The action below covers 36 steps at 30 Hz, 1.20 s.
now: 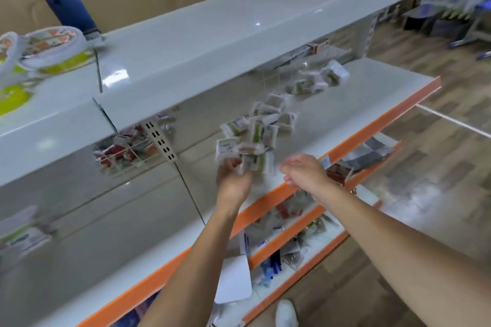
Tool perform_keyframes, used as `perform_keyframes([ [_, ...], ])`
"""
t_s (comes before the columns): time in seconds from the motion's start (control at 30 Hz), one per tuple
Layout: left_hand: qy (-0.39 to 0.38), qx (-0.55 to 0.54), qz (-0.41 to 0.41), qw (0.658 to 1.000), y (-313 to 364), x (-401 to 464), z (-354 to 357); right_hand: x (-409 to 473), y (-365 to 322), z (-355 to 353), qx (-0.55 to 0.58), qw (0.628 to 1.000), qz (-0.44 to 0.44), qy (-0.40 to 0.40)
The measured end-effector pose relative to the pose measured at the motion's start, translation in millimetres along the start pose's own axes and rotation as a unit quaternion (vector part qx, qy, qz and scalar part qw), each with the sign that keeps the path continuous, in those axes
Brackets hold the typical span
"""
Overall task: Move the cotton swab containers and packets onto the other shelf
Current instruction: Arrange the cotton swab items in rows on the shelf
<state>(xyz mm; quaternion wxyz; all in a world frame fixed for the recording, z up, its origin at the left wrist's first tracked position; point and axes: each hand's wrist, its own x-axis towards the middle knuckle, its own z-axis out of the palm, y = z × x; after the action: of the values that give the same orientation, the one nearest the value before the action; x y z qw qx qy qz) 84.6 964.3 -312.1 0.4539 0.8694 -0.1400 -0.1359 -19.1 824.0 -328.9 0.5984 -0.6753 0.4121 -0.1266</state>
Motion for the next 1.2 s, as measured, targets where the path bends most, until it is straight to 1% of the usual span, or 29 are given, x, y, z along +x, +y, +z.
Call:
perform_keyframes([
  [0.13, 0.027, 0.100, 0.064, 0.993, 2.6, 25.6, 6.0, 32.3, -8.7, 10.4, -0.066, 0.998, -0.008, -0.025],
  [0.23, 0.012, 0.125, 0.113, 0.986, 6.0, 42.9, 11.4, 53.1, -16.9, 21.2, -0.120, 0.991, -0.008, -0.057],
  [0.3, -0.002, 0.184, 0.142, 0.973, 7.1, 56.3, 15.2, 66.0, -19.8, 27.5, -0.168, 0.984, -0.002, -0.066],
  [0.37, -0.025, 0.230, 0.139, 0.963, 7.8, 68.2, 18.5, 75.2, -21.0, 30.8, -0.220, 0.972, 0.001, -0.077],
  [0.43, -0.052, 0.245, 0.122, 0.960, 7.3, 77.9, 20.5, 83.4, -21.3, 32.7, -0.263, 0.960, -0.013, -0.092],
  [0.6, -0.054, 0.242, 0.116, 0.962, 8.3, 97.0, 19.7, 93.5, -22.7, 32.4, -0.277, 0.953, -0.031, -0.118],
  [0.7, -0.056, 0.201, 0.095, 0.973, 8.3, 107.8, 14.8, 96.2, -23.9, 31.0, -0.272, 0.952, -0.031, -0.134],
  [0.77, -0.061, 0.128, 0.059, 0.988, 9.1, 110.8, 8.6, 96.6, -24.0, 28.7, -0.206, 0.969, -0.018, -0.135],
  [0.8, -0.053, 0.086, 0.041, 0.994, 10.0, 110.5, 4.9, 96.3, -24.3, 26.9, -0.170, 0.976, -0.011, -0.138],
  [0.87, -0.019, 0.015, 0.012, 1.000, 12.1, 108.6, -1.7, 96.5, -25.8, 22.2, -0.141, 0.978, -0.015, -0.154],
  [0.97, 0.024, -0.071, -0.017, 0.997, 11.3, 105.1, -5.9, 98.2, -30.3, 13.5, -0.120, 0.975, -0.023, -0.186],
  [1.03, 0.031, -0.128, -0.031, 0.991, 9.8, 102.8, -5.8, 98.4, -33.6, 6.1, -0.107, 0.974, -0.034, -0.196],
  [1.1, 0.016, -0.172, -0.043, 0.984, 7.8, 98.1, -5.3, 97.6, -35.2, -1.3, -0.078, 0.975, -0.036, -0.206],
  [1.2, -0.027, -0.236, -0.050, 0.970, 3.1, 87.6, -3.6, 93.8, -38.7, -7.7, -0.025, 0.976, -0.020, -0.216],
])
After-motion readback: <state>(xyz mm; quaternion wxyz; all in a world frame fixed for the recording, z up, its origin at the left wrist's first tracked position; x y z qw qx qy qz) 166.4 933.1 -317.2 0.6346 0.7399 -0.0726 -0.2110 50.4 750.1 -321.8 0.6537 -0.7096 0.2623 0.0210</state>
